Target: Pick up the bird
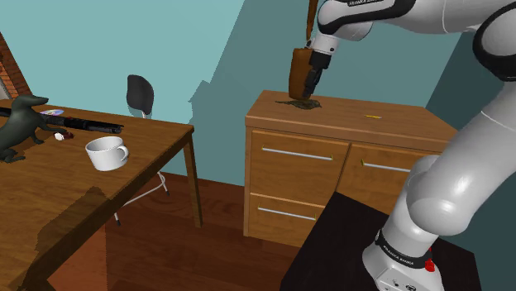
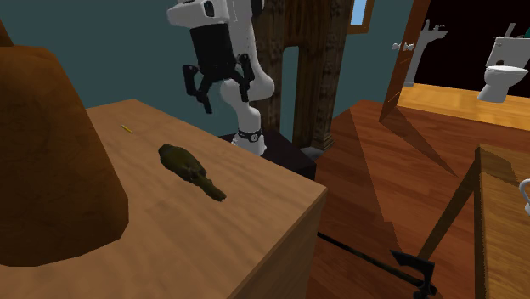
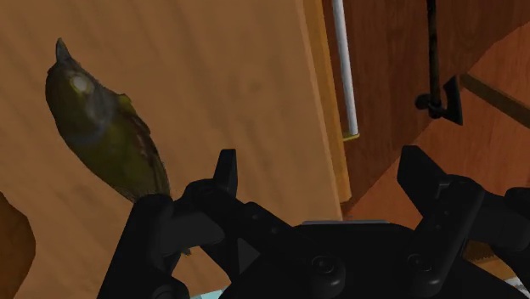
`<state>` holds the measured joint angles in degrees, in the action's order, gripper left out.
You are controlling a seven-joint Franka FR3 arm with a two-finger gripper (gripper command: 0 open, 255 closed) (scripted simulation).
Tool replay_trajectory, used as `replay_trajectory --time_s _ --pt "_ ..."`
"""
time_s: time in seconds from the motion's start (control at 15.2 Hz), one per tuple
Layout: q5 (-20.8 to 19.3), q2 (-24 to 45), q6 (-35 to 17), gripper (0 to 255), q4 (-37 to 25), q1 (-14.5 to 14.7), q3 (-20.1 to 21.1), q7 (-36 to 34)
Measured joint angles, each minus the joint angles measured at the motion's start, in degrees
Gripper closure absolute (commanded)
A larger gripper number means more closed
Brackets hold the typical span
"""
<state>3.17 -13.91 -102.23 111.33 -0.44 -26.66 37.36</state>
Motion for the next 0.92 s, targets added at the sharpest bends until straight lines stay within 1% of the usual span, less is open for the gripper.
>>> replay_trajectory --time_s 0.2,0.33,0.53,0.66,0.73,0.92 --pt "4.73 7.96 0.77 0 -6.38 -0.51 -3.83 6.03" --pt "8.40 13.43 2.06 0 -11.05 -1.52 -5.84 9.98" --pt "13.88 21.24 4.48 0 -17.82 -4.16 -7.74 15.29" --pt "18.13 27.80 7.55 0 -24.82 -7.16 -8.35 18.55" --pt "19.61 30.14 8.46 0 -27.16 -8.35 -8.32 19.57" --pt "20.58 31.38 7.24 0 -26.72 -8.71 -8.08 20.44"
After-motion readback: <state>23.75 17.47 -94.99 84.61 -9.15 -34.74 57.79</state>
